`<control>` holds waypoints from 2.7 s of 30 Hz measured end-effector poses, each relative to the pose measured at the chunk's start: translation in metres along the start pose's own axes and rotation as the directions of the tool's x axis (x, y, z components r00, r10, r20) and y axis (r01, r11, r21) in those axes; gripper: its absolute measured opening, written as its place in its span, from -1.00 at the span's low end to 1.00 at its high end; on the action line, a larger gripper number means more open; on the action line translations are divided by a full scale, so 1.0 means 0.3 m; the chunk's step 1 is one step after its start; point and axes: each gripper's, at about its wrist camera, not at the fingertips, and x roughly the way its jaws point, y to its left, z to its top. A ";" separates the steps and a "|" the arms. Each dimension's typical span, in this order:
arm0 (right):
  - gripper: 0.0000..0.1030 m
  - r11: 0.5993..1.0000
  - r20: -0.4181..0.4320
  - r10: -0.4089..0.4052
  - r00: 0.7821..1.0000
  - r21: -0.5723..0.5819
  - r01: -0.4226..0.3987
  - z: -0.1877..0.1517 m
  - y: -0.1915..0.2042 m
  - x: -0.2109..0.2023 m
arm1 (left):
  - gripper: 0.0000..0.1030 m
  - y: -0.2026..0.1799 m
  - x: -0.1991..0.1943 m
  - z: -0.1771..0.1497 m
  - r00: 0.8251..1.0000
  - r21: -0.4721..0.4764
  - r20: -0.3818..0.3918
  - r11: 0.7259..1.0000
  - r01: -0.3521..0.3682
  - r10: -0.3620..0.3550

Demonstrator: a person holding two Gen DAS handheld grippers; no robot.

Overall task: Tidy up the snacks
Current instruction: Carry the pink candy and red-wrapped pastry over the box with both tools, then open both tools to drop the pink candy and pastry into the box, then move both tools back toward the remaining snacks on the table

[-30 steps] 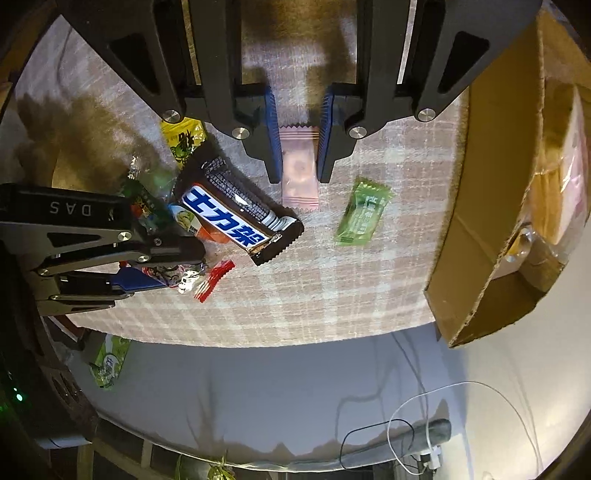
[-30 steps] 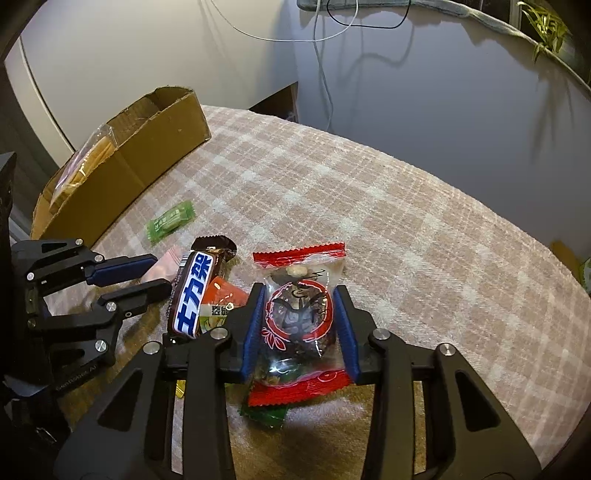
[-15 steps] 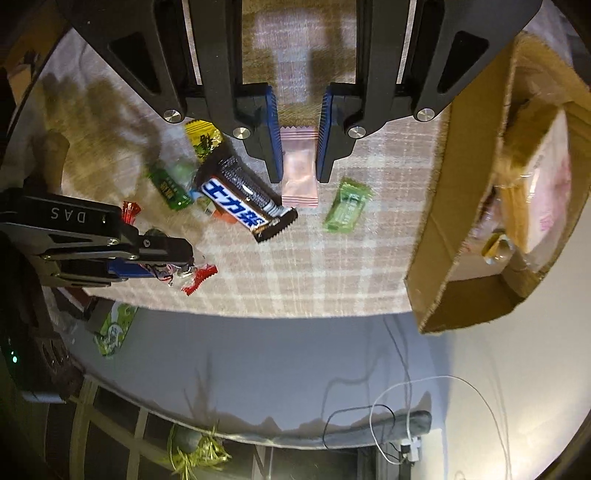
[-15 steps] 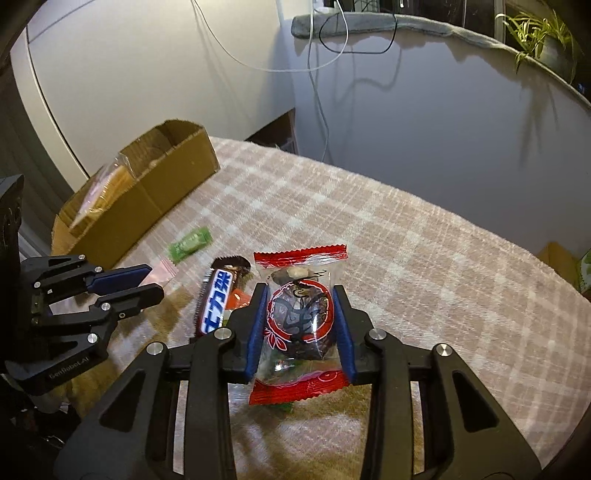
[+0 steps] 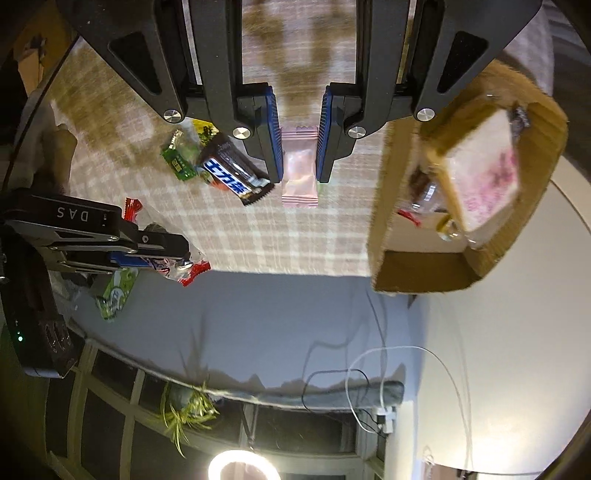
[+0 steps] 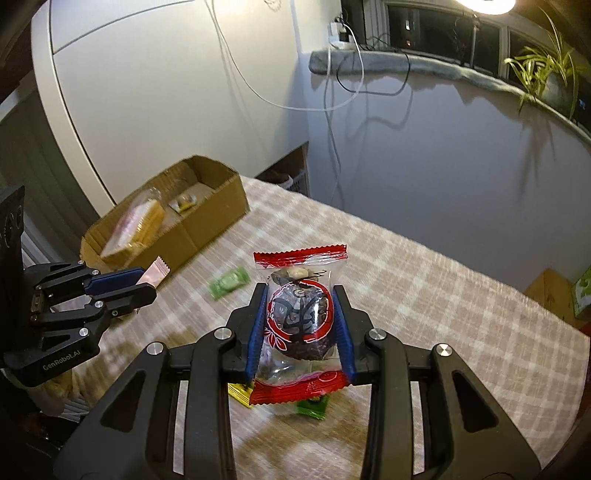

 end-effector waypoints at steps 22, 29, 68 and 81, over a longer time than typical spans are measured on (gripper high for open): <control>-0.32 0.993 0.033 0.058 0.998 -0.105 -0.054 0.227 0.269 0.119 | -0.68 0.282 -0.145 0.001 0.991 -0.129 0.085 0.987 -0.095 0.106; -0.32 0.988 0.021 0.083 0.996 -0.131 -0.080 0.293 0.346 0.207 | -0.68 0.365 -0.149 -0.003 0.988 -0.157 0.083 0.980 -0.119 0.133; 0.64 0.977 0.004 0.113 0.994 -0.184 -0.110 0.373 0.501 0.391 | -0.05 0.462 -0.110 -0.014 0.984 -0.208 0.064 0.967 -0.150 0.166; 0.75 0.981 0.019 0.101 0.995 -0.166 -0.096 0.367 0.476 0.335 | 0.17 0.431 -0.140 -0.010 0.981 -0.191 0.087 0.970 -0.152 0.171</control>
